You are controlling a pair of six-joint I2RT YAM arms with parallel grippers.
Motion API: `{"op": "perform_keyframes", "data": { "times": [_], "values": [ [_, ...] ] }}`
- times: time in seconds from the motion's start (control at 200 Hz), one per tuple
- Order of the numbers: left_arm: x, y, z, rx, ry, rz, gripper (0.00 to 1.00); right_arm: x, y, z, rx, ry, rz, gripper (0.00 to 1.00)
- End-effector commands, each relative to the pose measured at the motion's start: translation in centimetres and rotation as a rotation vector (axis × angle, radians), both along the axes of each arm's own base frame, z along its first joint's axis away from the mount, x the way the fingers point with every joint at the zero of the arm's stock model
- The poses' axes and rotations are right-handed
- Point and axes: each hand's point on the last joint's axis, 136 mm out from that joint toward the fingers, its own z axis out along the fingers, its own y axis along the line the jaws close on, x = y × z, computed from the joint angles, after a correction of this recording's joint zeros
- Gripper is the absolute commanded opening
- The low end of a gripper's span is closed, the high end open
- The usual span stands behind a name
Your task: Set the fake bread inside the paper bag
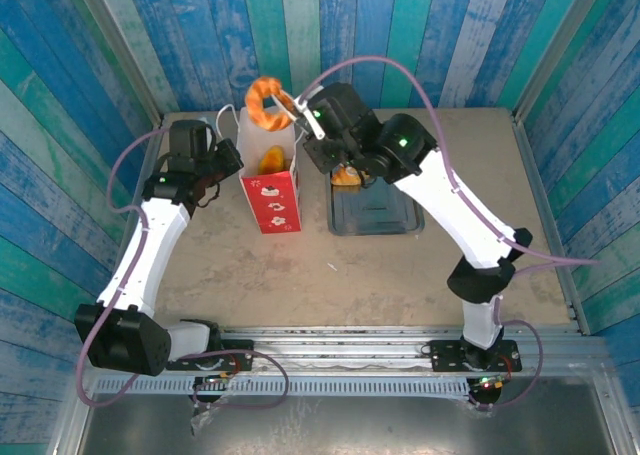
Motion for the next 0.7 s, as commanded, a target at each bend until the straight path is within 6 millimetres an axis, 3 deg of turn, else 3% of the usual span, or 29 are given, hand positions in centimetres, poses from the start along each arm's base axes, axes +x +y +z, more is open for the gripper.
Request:
{"op": "perform_keyframes", "data": {
  "times": [0.0,0.175,0.696],
  "values": [
    [0.6,-0.3,0.6,0.018,-0.025,-0.014,0.06,1.5,1.1,0.9,0.009,-0.077,-0.027,0.31],
    [0.5,-0.2,0.7,0.022,-0.03,-0.01,0.06,2.8,1.6,-1.3,-0.05,-0.074,-0.064,0.31],
    [0.6,-0.4,1.0,0.013,-0.041,-0.011,0.06,3.4,3.0,-6.9,-0.168,0.004,-0.036,0.34]
  ]
}}
